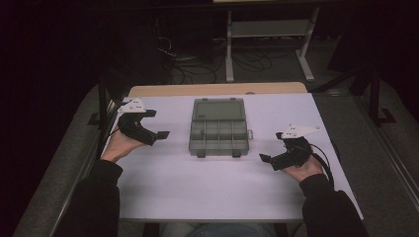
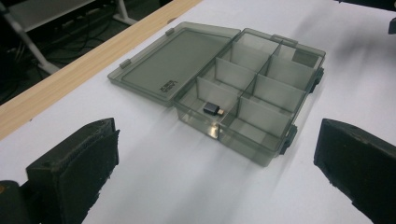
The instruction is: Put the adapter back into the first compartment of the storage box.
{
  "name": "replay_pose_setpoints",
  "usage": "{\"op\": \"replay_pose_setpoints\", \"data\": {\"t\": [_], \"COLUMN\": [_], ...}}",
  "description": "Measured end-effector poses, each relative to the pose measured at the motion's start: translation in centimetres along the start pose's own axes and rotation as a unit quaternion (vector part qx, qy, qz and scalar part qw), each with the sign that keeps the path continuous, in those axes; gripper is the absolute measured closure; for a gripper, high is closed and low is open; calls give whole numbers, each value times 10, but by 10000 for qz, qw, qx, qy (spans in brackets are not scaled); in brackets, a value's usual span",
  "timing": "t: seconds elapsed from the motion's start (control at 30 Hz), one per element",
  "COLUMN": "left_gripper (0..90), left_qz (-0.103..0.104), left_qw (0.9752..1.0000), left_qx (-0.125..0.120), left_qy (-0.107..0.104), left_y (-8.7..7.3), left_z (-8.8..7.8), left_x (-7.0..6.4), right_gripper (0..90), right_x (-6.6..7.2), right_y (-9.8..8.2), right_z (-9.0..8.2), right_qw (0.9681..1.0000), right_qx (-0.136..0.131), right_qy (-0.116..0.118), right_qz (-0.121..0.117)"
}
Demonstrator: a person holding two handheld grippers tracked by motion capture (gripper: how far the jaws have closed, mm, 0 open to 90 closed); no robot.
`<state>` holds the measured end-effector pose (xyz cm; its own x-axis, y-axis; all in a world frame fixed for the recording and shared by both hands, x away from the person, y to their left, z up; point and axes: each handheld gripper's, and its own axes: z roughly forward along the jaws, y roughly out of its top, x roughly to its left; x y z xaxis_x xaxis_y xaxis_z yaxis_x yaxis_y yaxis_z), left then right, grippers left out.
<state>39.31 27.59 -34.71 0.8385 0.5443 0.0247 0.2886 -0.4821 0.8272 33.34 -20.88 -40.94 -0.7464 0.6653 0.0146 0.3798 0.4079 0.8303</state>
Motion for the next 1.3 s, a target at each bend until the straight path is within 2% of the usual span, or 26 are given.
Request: {"op": "replay_pose_setpoints", "data": {"t": [0.3,0.7,0.83,1.1,1.3], "left_gripper": [0,0,0,0,0], "left_qz": [-187,-327,-340,-467,-525], "left_qw": [9997,9986,9986,9975,9971], "left_qx": [-80,-148,-117,-219,-201], "left_qy": [168,391,395,480,514], "left_y": [-20,-39,-45,-57,-67], "left_z": [-14,-30,-34,-44,-44], "left_x": [5,7,5,2,-4], "right_gripper": [0,0,0,0,0], "right_x": [0,1,1,0,0], "right_y": [0,0,0,0,1], "right_z": [0,1,1,0,0], "right_qw": [10000,10000,10000,10000,10000], "right_qx": [2,20,11,-26,-39], "right_qy": [-3,-13,-19,-33,-19], "right_qz": [0,3,3,13,23]}}
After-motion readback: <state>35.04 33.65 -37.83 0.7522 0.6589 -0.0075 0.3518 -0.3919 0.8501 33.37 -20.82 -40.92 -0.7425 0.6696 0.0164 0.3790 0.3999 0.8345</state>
